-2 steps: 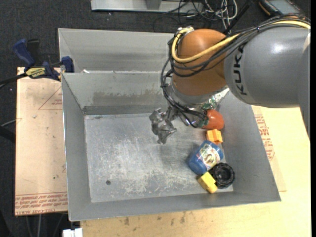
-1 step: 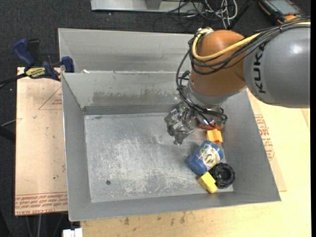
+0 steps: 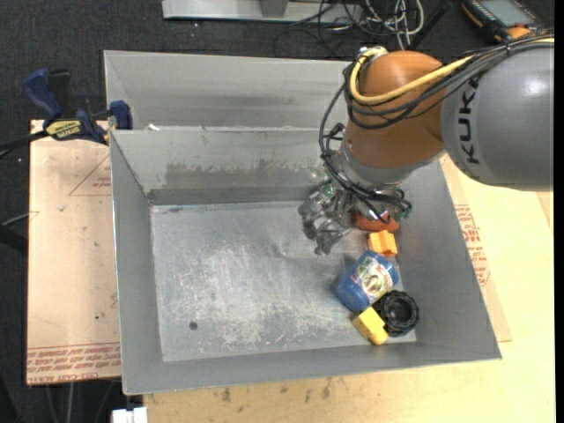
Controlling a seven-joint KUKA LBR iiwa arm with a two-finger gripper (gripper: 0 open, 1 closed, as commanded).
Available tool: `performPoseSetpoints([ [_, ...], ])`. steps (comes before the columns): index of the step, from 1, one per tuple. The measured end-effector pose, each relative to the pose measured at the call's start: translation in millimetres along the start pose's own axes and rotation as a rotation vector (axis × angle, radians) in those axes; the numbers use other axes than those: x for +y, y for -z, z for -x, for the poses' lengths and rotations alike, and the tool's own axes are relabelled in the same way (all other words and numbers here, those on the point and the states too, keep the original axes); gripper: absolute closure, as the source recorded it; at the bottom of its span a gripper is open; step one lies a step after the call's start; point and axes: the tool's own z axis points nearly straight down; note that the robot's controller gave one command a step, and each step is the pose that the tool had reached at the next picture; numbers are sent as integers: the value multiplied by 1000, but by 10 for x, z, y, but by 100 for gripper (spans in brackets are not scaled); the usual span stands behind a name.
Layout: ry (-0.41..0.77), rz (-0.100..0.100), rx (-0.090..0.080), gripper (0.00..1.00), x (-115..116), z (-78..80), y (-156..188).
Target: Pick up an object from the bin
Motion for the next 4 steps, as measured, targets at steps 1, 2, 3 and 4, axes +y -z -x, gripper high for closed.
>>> performPoseSetpoints([
  [1,68,1,3,100,14,8,282],
  [2,241,4,4,100,77,-42,817],
  [3,331,-10,-11,100,25,-20,764],
  [4,440,0,1,100,13,-48,123],
])
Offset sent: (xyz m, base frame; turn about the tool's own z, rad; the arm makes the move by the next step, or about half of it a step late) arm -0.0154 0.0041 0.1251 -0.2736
